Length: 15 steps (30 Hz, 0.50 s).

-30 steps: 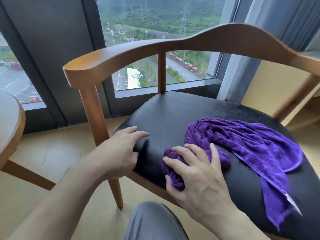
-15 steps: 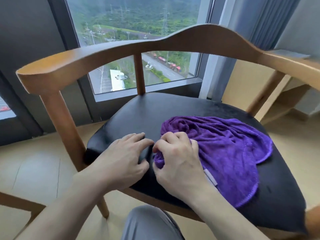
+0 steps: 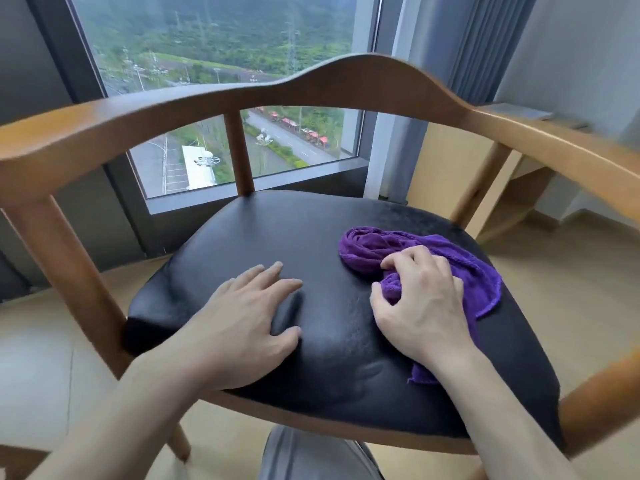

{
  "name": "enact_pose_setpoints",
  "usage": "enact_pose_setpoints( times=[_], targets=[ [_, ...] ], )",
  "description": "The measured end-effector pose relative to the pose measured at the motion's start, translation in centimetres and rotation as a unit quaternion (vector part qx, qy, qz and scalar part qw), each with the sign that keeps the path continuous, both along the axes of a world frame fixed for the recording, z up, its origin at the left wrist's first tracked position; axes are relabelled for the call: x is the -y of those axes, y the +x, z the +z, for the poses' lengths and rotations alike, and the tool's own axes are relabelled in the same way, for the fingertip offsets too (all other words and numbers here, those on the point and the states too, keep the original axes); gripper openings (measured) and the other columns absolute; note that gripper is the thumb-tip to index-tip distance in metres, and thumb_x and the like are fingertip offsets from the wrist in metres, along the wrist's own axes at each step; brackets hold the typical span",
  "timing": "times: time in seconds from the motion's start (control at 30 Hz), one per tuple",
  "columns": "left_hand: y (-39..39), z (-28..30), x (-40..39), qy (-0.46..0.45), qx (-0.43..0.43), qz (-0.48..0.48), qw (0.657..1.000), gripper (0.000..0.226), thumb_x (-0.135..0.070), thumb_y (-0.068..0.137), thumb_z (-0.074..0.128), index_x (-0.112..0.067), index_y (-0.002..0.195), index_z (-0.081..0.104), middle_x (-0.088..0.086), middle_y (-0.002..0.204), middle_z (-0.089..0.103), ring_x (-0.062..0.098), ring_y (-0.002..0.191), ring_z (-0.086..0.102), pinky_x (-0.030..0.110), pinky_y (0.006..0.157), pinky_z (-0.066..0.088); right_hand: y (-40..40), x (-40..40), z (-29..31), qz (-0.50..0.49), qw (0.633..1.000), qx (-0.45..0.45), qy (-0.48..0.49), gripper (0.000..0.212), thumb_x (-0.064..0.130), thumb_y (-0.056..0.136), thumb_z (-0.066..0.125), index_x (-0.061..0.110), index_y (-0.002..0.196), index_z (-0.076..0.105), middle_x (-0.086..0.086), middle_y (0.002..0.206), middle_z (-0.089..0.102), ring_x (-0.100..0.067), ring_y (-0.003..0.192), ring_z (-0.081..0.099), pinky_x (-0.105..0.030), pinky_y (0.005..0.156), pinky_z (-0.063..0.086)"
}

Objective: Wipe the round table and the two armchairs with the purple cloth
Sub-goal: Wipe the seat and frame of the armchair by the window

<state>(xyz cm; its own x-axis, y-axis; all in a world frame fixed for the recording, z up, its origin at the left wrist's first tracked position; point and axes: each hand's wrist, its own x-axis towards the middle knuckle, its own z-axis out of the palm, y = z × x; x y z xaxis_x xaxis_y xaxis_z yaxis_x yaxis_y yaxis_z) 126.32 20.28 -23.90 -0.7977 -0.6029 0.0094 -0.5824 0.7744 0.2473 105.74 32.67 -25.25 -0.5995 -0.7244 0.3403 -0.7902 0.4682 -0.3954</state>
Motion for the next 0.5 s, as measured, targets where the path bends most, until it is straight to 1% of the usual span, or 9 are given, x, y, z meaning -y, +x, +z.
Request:
enact_pose_setpoints(
  times=[0.03, 0.07, 0.1, 0.13, 0.2, 0.27, 0.37, 0.43, 0.5],
  targets=[
    [-0.4, -0.2, -0.3, -0.002, 0.011, 0.000, 1.000, 0.068, -0.062, 0.090, 0.039, -0.046, 0.152, 0.016, -0.012, 0.166, 0.000, 0.012, 0.152, -0.005, 0.039, 0.123, 0.004, -0.2, -0.4, -0.1, -0.009, 1.000, -0.009, 0.019, 0.043, 0.055, 0.079, 0.047, 0.034, 0.115, 0.056, 0.008, 0.132, 0.048, -0.024, 0.131, 0.039, -0.050, 0.105, 0.034],
    [-0.6, -0.4, -0.5, -0.004, 0.021, 0.003, 1.000, 0.072, -0.066, 0.088, 0.034, -0.048, 0.153, 0.010, -0.013, 0.166, -0.005, 0.013, 0.152, -0.009, 0.045, 0.123, 0.001, -0.4, -0.9, -0.2, -0.019, 0.999, -0.011, 0.045, 0.054, 0.060, 0.079, 0.045, 0.036, 0.127, 0.050, 0.005, 0.146, 0.038, -0.027, 0.143, 0.028, -0.057, 0.113, 0.025],
    [-0.7, -0.7, -0.6, -0.004, 0.029, 0.009, 1.000, 0.075, -0.069, 0.085, 0.029, -0.049, 0.153, 0.006, -0.013, 0.165, -0.008, 0.014, 0.152, -0.012, 0.049, 0.123, -0.001, -0.6, -1.4, -0.4, -0.028, 0.998, -0.004, 0.064, 0.064, 0.065, 0.079, 0.042, 0.039, 0.137, 0.042, 0.004, 0.155, 0.028, -0.028, 0.149, 0.019, -0.061, 0.117, 0.017],
    [-0.7, -0.8, -0.5, -0.002, 0.036, 0.016, 0.999, 0.078, -0.071, 0.081, 0.024, -0.049, 0.152, 0.003, -0.014, 0.165, -0.009, 0.015, 0.152, -0.014, 0.051, 0.122, -0.003, -0.7, -2.0, -0.6, -0.032, 0.997, 0.009, 0.075, 0.070, 0.070, 0.079, 0.040, 0.041, 0.143, 0.036, 0.004, 0.157, 0.025, -0.027, 0.149, 0.019, -0.062, 0.118, 0.016],
    [-0.6, -0.9, -0.1, 0.011, 0.049, 0.031, 0.998, 0.081, -0.075, 0.077, 0.022, -0.051, 0.152, 0.001, -0.014, 0.165, -0.009, 0.016, 0.152, -0.013, 0.052, 0.121, -0.002, -0.8, -2.8, -0.4, -0.026, 0.996, 0.010, 0.085, 0.071, 0.072, 0.079, 0.039, 0.042, 0.143, 0.036, 0.004, 0.147, 0.035, -0.027, 0.138, 0.036, -0.055, 0.114, 0.031],
    [-0.5, -0.9, 0.2, 0.027, 0.065, 0.034, 0.997, 0.078, -0.077, 0.081, 0.026, -0.053, 0.151, 0.002, -0.013, 0.165, -0.007, 0.017, 0.152, -0.011, 0.053, 0.121, -0.001, -0.3, -2.7, 0.4, -0.026, 0.996, -0.006, 0.086, 0.062, 0.064, 0.080, 0.047, 0.038, 0.136, 0.043, 0.004, 0.131, 0.042, -0.027, 0.123, 0.044, -0.048, 0.106, 0.040],
    [-0.8, -0.6, 0.4, 0.031, 0.082, 0.030, 0.996, 0.073, -0.074, 0.087, 0.032, -0.054, 0.151, 0.004, -0.012, 0.166, -0.006, 0.018, 0.153, -0.008, 0.054, 0.121, 0.003, 3.5, -1.3, 1.0, 0.013, 0.999, 0.005, 0.038, 0.053, 0.059, 0.077, 0.049, 0.036, 0.124, 0.048, 0.004, 0.117, 0.042, -0.025, 0.108, 0.046, -0.044, 0.097, 0.043],
    [-1.0, -0.3, 0.5, 0.035, 0.092, 0.027, 0.995, 0.071, -0.074, 0.087, 0.032, -0.056, 0.150, 0.005, -0.013, 0.166, -0.004, 0.018, 0.153, -0.007, 0.055, 0.121, 0.005, 6.7, -0.2, 0.2, 0.071, 0.997, -0.007, 0.012, 0.057, 0.061, 0.072, 0.045, 0.035, 0.123, 0.049, 0.003, 0.113, 0.044, -0.025, 0.102, 0.046, -0.044, 0.090, 0.045],
    [-1.0, 0.1, 0.7, 0.043, 0.094, 0.027, 0.994, 0.071, -0.075, 0.086, 0.032, -0.056, 0.150, 0.007, -0.014, 0.166, -0.002, 0.017, 0.153, -0.005, 0.054, 0.121, 0.007, 7.8, 0.6, -0.3, 0.115, 0.993, -0.031, 0.005, 0.058, 0.060, 0.073, 0.050, 0.033, 0.124, 0.050, 0.002, 0.113, 0.045, -0.025, 0.100, 0.046, -0.045, 0.087, 0.047]
  ],
)
